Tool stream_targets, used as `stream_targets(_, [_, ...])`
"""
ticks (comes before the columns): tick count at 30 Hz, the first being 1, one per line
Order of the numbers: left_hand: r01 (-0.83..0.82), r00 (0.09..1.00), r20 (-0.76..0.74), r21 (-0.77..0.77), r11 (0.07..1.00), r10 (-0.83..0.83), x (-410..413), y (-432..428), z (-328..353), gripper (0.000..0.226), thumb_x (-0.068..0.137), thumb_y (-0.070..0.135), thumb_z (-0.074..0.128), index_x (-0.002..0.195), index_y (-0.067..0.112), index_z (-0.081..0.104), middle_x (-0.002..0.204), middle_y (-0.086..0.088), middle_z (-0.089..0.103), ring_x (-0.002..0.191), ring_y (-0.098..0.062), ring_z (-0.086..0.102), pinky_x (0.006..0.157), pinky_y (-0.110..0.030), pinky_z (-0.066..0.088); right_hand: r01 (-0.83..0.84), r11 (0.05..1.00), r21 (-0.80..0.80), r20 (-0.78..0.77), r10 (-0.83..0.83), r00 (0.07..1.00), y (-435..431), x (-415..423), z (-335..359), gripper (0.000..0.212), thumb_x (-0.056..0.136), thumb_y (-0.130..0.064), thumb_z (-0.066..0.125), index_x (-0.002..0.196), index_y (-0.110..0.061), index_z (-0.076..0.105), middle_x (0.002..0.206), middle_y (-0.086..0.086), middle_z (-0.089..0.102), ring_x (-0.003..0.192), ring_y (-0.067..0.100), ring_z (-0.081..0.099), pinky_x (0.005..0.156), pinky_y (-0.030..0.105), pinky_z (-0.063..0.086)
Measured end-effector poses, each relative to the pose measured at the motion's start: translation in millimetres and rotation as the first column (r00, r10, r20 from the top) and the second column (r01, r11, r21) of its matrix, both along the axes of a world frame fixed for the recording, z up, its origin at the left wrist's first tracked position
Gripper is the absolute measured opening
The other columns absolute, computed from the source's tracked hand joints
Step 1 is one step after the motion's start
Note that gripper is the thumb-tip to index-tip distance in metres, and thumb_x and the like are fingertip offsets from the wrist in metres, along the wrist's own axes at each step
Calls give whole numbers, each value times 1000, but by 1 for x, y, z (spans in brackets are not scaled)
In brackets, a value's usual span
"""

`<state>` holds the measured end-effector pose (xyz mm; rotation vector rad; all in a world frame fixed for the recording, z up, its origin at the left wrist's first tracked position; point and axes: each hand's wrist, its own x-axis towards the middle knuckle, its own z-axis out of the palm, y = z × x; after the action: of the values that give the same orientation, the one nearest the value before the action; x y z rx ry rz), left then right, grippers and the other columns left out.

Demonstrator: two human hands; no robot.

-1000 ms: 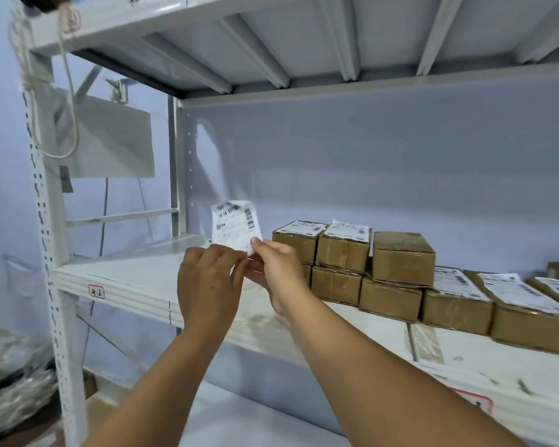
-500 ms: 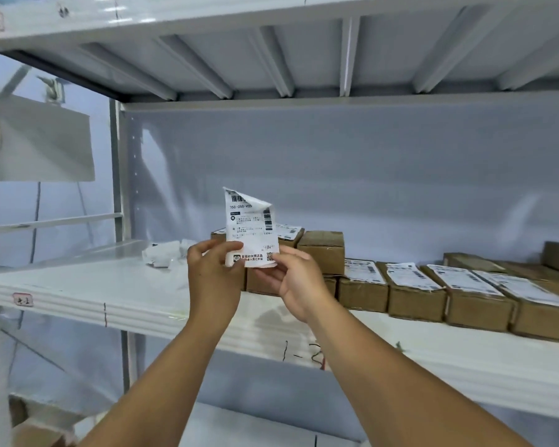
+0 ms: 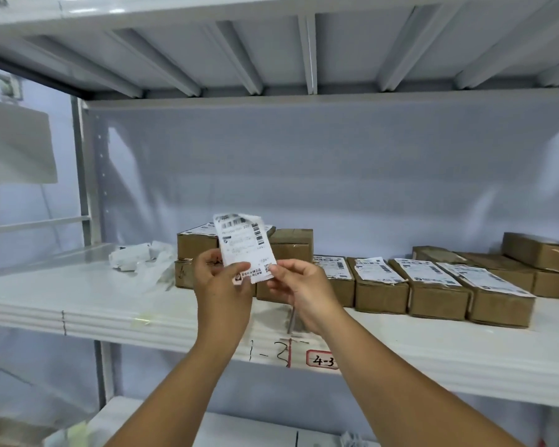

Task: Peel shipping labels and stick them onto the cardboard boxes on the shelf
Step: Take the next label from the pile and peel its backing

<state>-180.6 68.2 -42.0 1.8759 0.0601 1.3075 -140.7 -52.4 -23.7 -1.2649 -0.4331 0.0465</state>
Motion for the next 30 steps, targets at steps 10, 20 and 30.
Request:
stream_targets(10, [-148, 981, -66, 353, 924, 182, 5, 11, -25, 17, 80, 30, 58, 79, 28, 75, 85, 8, 70, 79, -17, 65, 80, -34, 33, -79, 984, -157, 36, 85, 996, 13, 3, -17, 11, 90, -3, 61, 84, -10, 68, 67, 3, 66, 59, 8, 63, 65, 21, 56])
stream_targets(20, [110, 986, -130, 57, 992, -102, 3, 4, -32, 15, 84, 7, 66, 94, 15, 75, 92, 4, 68, 72, -1, 59, 69, 0, 38, -156, 974, -165, -27, 153, 988, 10, 10, -24, 20, 89, 8, 55, 107, 5, 62, 77, 9, 67, 65, 11, 66, 70, 24, 58])
stream_targets(30, [-5, 969, -246, -34, 999, -4, -3, -10, -32, 10, 85, 19, 59, 82, 22, 68, 87, 8, 65, 76, -11, 62, 71, -33, 50, 7, 941, -338, 87, 24, 996, 15, 7, -28, 16, 88, 3, 58, 92, -10, 66, 63, 0, 55, 55, 9, 55, 56, 18, 49])
